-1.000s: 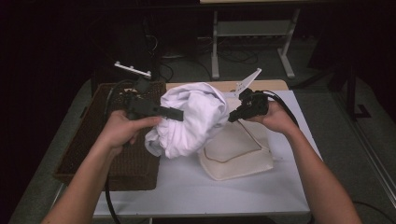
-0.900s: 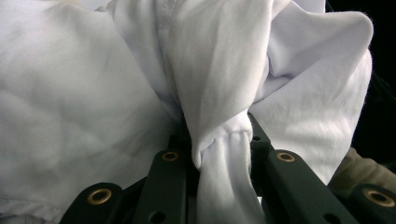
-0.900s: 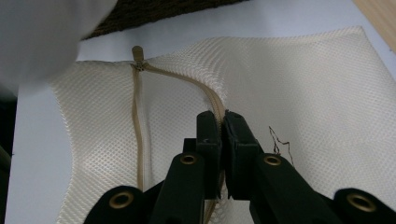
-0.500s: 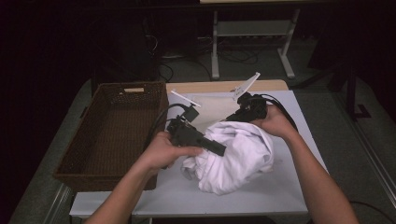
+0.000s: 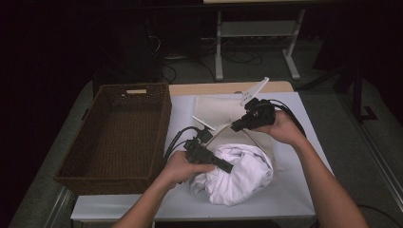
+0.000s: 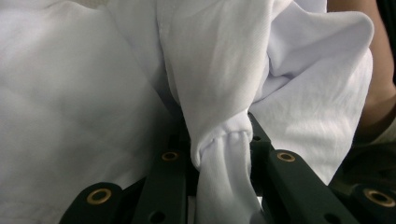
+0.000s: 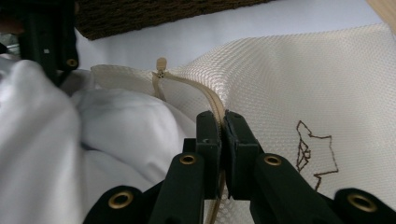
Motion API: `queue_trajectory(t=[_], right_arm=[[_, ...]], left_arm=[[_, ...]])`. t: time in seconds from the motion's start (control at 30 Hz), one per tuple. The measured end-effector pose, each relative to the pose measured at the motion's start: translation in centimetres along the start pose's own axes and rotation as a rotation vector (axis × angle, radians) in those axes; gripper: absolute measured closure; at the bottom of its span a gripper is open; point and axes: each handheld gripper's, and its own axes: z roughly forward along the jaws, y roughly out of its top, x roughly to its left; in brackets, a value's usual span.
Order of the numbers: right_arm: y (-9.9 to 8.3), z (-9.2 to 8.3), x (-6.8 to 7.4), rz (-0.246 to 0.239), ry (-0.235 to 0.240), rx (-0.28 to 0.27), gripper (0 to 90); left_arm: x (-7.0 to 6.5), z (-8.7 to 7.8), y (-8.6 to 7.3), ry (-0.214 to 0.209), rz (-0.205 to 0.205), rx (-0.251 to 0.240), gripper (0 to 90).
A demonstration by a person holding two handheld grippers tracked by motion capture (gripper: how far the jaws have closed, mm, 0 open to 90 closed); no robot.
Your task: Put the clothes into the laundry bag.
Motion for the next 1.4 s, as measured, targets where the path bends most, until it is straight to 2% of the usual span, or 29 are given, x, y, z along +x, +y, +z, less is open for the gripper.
queue_trajectory(t=[0.07, 0.17, 0.27, 0.33, 0.4, 0.43, 0.47, 0.5, 0.57, 0.63, 0.7, 0.77, 0.8, 0.9, 1.13, 1.2, 1.27, 1.37, 1.4], right_arm=[[0.0, 0.0, 0.2, -0.004, -0.001, -0.004, 84.7], [0.0, 0.0, 0.3, -0.011, -0.002, -0.011, 84.7], [0.0, 0.0, 0.3, -0.009, -0.003, -0.02, 84.7], [0.1, -0.1, 0.4, -0.01, -0.004, -0.021, 84.6], [0.1, -0.2, 0.4, -0.01, -0.005, -0.02, 84.7], [0.1, -0.2, 0.5, -0.011, -0.005, -0.021, 84.7], [0.0, -0.2, 0.5, -0.011, -0.004, -0.014, 84.8], [0.0, -0.2, 0.5, -0.009, -0.002, -0.009, 84.7], [-0.2, 0.0, 0.6, -0.009, 0.0, 0.001, 84.7], [-0.3, 0.1, 0.7, -0.009, 0.003, 0.002, 84.7], [-0.5, 0.1, 0.7, -0.004, 0.005, -0.001, 84.7], [-0.7, 0.1, 0.7, -0.001, 0.006, -0.009, 84.7], [-0.8, 0.0, 0.8, 0.002, 0.007, -0.011, 84.7], [-1.0, -0.1, 0.9, -0.001, 0.008, -0.015, 84.7], [-1.2, 0.1, 1.3, -0.002, 0.01, -0.011, 84.5], [-1.2, 0.1, 1.4, -0.003, 0.009, -0.011, 84.5], [-1.2, 0.1, 1.4, -0.005, 0.01, -0.015, 84.5], [-1.2, 0.0, 1.6, -0.004, 0.011, -0.012, 84.5], [-1.2, -0.1, 1.6, -0.005, 0.011, -0.015, 84.5]], left_arm=[[-0.2, -0.3, 0.0, 0.005, -0.004, -0.019, 75.1], [-1.6, -0.8, 0.3, 0.018, 0.045, -0.036, 75.0], [-3.1, -1.1, 1.1, 0.063, 0.103, -0.032, 74.9], [-3.2, -1.3, 1.4, 0.096, 0.112, -0.035, 74.6], [-2.5, -1.1, 1.3, 0.145, 0.104, -0.034, 74.6], [-1.6, -0.7, 1.0, 0.177, 0.086, -0.022, 74.4], [-0.9, -0.4, 0.8, 0.186, 0.068, -0.01, 74.1], [0.1, 0.1, 0.4, 0.174, 0.035, -0.012, 73.9], [1.9, 0.8, -0.5, 0.125, -0.032, -0.047, 73.3], [2.6, 1.4, -1.0, 0.113, -0.056, -0.057, 72.3], [2.5, 1.6, -1.1, 0.105, -0.071, -0.073, 68.9], [2.0, 1.5, -1.1, 0.11, -0.059, -0.077, 64.7], [1.8, 1.4, -1.2, 0.113, -0.05, -0.078, 58.1], [1.1, 1.2, -1.5, 0.126, -0.031, -0.071, 53.7], [0.4, 0.5, -2.3, 0.138, 0.007, -0.071, 53.8], [0.4, 0.6, -2.7, 0.153, 0.038, -0.074, 68.4], [0.5, 0.9, -3.0, 0.158, 0.043, -0.083, 77.2], [-0.6, 0.9, -2.5, 0.201, 0.098, -0.099, 80.2], [-1.2, 0.7, -2.1, 0.204, 0.113, -0.107, 80.6]])
